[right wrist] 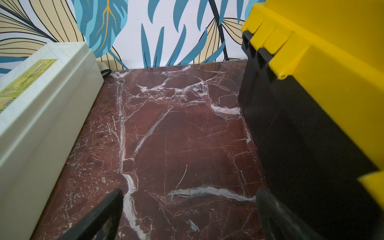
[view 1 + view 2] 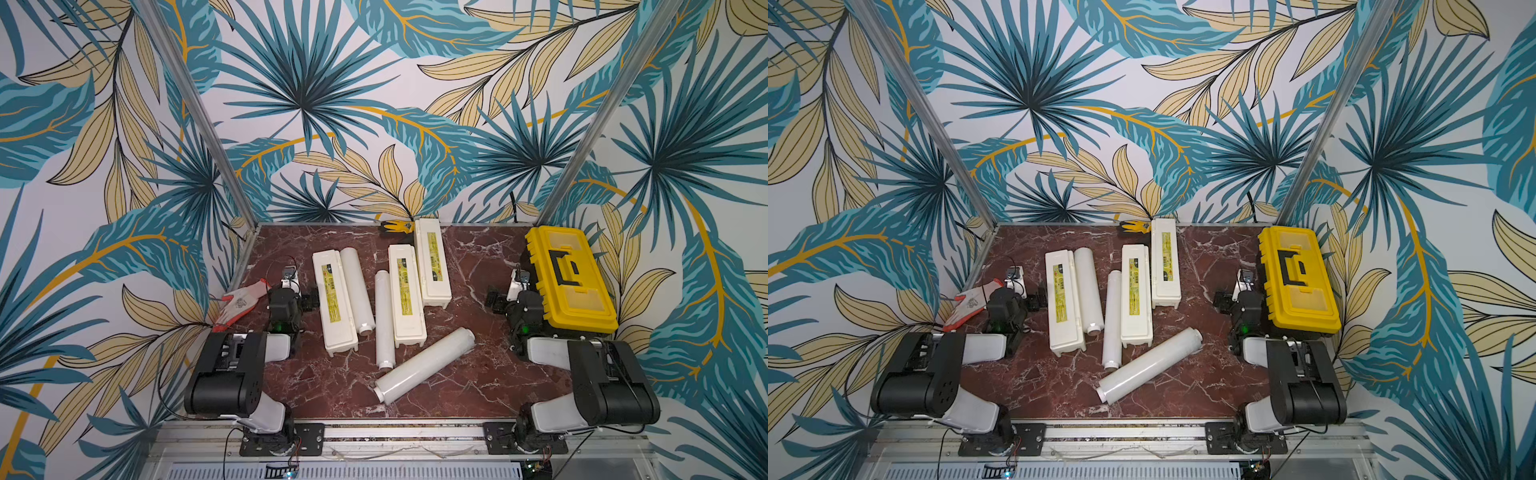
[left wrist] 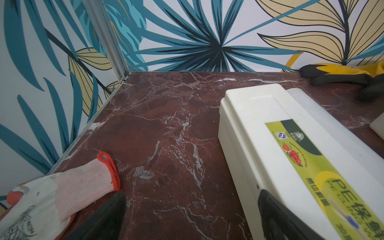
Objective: Put plastic wrap rolls into dispensers
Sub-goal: Pick up the plastic wrap cutting box from the center of the board.
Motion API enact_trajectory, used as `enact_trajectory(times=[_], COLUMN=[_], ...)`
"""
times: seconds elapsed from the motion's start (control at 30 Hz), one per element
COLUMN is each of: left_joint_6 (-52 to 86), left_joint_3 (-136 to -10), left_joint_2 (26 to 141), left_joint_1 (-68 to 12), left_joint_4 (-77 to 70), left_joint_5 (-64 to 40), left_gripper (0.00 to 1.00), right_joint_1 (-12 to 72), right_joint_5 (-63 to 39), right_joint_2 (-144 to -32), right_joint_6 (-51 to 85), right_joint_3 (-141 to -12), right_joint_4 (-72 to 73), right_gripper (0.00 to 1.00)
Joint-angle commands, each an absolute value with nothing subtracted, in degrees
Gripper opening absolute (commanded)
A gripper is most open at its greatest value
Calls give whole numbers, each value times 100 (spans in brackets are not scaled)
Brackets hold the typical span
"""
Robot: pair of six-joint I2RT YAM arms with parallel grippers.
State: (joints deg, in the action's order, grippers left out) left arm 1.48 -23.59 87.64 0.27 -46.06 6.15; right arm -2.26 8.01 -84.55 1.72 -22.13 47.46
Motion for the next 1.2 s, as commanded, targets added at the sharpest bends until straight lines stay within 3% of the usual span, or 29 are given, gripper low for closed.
enact_trajectory(times=[0.0, 1.0, 1.17], left_joint_6=[148, 102, 349], left_joint_3=[-2382, -2495, -3546], left_joint_2=[8695, 8559, 7714], left_joint_1=[53, 105, 105], left_joint_4=[-4649, -4620, -2449], left_joint_5=[501, 407, 662], left_gripper=[99, 100, 100], right_joint_1=[-237, -237, -182], right_joint_5=[774, 709, 383], right_joint_2=[-8438, -8123, -7523], right_joint_6=[237, 207, 196], right_joint_3=[-2283, -2271, -2819], right_joint_4=[4649, 4458, 2794], right_gripper=[99, 99, 99])
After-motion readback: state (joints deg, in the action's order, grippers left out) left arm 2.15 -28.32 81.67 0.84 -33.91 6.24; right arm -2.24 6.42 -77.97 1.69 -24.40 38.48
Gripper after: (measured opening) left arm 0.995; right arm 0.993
